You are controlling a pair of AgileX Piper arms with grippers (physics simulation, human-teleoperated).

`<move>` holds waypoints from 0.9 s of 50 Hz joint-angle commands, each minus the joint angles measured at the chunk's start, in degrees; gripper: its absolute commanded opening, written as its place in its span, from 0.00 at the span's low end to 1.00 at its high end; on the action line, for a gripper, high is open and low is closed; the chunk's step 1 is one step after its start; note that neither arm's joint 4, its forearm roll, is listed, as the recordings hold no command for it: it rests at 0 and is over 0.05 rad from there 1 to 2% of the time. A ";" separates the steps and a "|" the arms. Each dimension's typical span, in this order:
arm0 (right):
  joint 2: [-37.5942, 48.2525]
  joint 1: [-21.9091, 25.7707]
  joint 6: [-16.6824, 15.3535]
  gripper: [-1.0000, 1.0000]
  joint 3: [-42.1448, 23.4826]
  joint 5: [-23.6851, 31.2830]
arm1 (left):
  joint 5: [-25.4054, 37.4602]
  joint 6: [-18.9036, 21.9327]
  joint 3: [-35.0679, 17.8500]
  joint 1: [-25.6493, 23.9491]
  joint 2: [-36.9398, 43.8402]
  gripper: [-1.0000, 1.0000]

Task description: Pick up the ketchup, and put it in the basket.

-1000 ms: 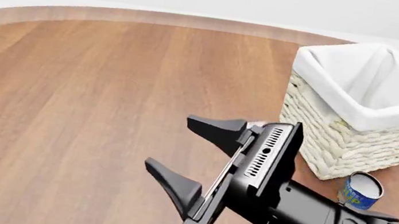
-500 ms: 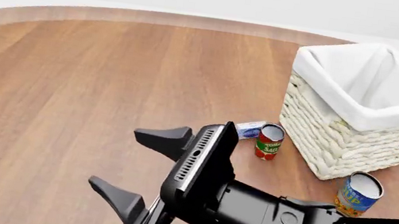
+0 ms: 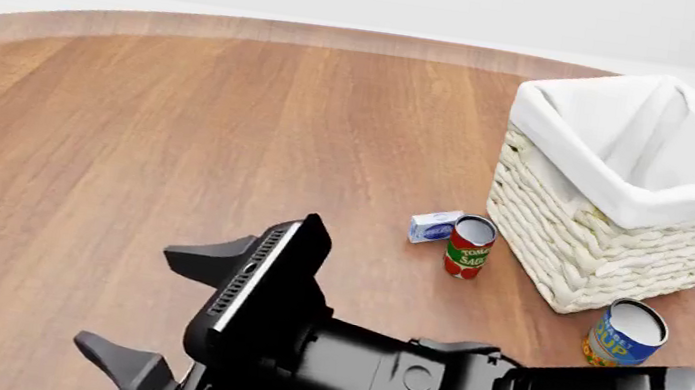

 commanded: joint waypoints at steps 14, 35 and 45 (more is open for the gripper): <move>4.43 3.89 7.97 1.00 -4.56 1.85 | 0.00 0.00 0.00 0.00 0.00 1.00; 7.32 6.37 9.71 1.00 -7.06 2.66 | 0.00 0.00 0.00 0.00 0.00 1.00; 9.99 6.82 10.49 1.00 -8.78 2.93 | 0.00 0.00 0.00 0.00 0.00 1.00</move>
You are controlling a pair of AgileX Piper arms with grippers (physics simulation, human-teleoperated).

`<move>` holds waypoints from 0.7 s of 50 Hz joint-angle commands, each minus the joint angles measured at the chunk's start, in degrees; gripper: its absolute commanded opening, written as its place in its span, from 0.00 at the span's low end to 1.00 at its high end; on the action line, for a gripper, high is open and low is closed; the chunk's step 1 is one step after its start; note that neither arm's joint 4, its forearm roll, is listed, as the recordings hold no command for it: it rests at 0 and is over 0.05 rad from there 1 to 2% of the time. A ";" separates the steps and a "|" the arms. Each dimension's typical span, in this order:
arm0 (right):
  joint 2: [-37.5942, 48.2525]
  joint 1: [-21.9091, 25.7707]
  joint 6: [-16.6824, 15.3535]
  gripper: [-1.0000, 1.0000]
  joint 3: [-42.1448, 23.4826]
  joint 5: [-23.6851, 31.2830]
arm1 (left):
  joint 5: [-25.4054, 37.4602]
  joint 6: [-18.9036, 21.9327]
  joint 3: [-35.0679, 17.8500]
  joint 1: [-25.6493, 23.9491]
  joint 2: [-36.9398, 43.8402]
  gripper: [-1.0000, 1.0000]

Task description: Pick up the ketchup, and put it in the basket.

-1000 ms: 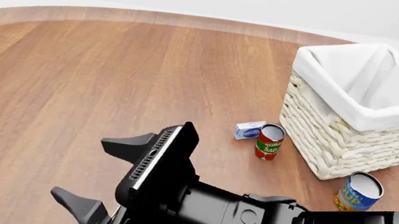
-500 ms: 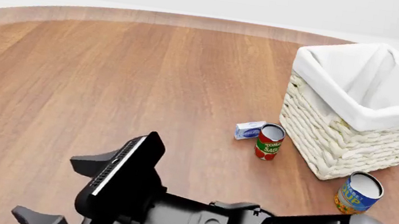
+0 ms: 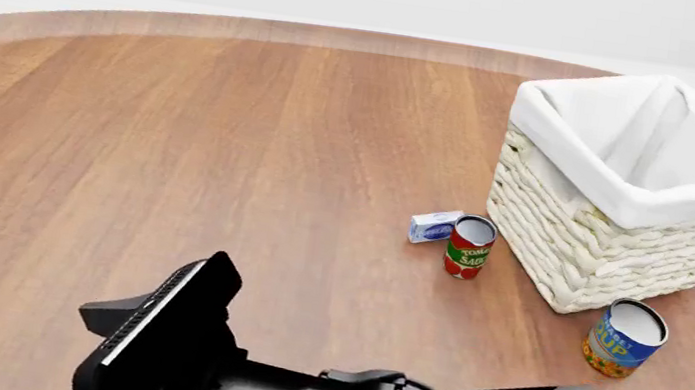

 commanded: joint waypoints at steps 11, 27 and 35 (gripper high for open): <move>4.88 1.12 0.96 1.00 -3.76 1.58 | 0.00 0.00 0.00 0.00 0.00 1.00; 7.94 0.77 1.58 1.00 -5.41 1.47 | 0.00 0.00 0.00 0.00 0.00 1.00; 9.65 0.94 1.80 1.00 -6.68 1.70 | 0.00 0.00 0.00 0.00 0.00 1.00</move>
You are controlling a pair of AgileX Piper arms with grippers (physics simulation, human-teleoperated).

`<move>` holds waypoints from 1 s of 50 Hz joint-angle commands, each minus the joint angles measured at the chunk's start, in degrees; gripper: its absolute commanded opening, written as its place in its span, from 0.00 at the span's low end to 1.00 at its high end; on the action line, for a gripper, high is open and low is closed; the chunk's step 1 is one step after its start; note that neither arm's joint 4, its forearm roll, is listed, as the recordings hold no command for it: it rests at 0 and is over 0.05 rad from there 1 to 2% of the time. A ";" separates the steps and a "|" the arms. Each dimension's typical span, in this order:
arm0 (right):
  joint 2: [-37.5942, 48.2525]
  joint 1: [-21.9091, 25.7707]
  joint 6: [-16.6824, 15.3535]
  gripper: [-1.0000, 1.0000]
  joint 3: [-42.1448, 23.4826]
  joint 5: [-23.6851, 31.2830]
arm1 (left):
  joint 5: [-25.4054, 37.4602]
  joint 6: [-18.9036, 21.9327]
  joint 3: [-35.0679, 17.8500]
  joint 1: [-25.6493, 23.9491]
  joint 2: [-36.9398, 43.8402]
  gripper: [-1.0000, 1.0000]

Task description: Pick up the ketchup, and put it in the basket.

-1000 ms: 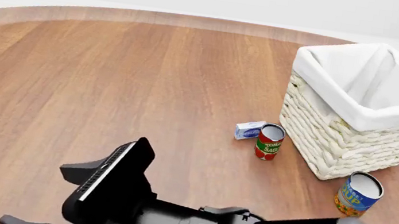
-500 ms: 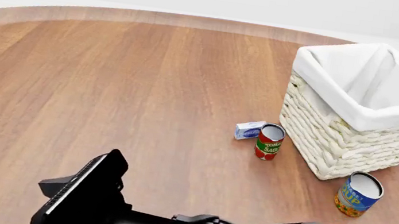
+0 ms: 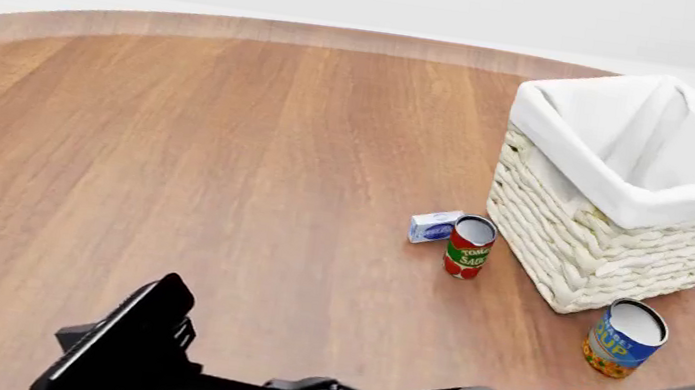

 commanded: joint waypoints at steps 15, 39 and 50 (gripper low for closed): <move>4.60 0.20 0.74 1.00 -2.95 0.35 | 0.00 0.00 0.00 0.00 0.00 1.00; 5.98 1.84 1.14 1.00 -4.63 0.97 | 0.00 0.00 0.00 0.00 0.00 1.00; 6.35 2.48 1.28 1.00 -5.01 0.98 | 0.00 0.00 0.00 0.00 0.00 1.00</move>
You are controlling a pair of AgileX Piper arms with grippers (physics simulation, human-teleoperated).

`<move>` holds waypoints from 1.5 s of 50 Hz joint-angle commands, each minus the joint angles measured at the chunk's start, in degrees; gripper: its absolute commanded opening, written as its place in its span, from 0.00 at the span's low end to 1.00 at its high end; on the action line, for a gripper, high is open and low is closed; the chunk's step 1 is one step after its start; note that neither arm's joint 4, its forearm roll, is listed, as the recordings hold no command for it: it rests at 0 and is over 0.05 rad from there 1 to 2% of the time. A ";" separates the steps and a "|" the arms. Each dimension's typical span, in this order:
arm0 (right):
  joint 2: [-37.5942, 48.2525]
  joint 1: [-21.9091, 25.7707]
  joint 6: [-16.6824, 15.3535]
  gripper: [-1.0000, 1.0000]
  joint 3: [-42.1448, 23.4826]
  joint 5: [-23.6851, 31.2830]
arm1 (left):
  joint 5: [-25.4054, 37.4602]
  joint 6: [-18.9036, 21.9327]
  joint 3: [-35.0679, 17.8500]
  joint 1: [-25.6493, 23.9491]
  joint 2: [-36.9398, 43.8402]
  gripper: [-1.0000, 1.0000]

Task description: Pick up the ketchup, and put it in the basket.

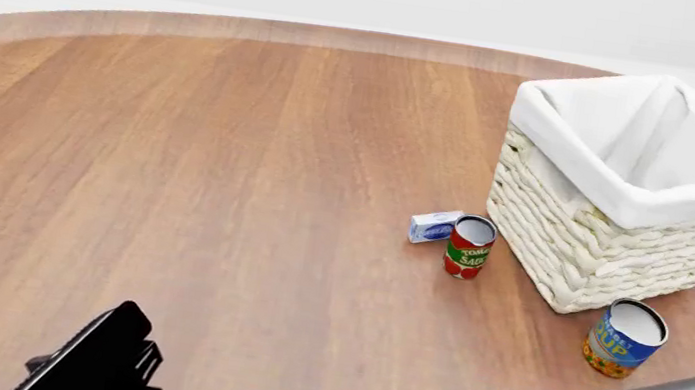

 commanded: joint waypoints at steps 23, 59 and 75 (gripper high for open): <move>0.22 1.70 0.41 1.00 -1.49 0.80 | 0.00 0.00 0.00 0.00 0.00 1.00; 2.97 2.00 0.49 1.00 -4.60 1.99 | 0.00 0.00 0.00 0.00 0.00 1.00; 5.84 1.28 0.69 1.00 -6.44 2.23 | 0.00 0.00 0.00 0.00 0.00 1.00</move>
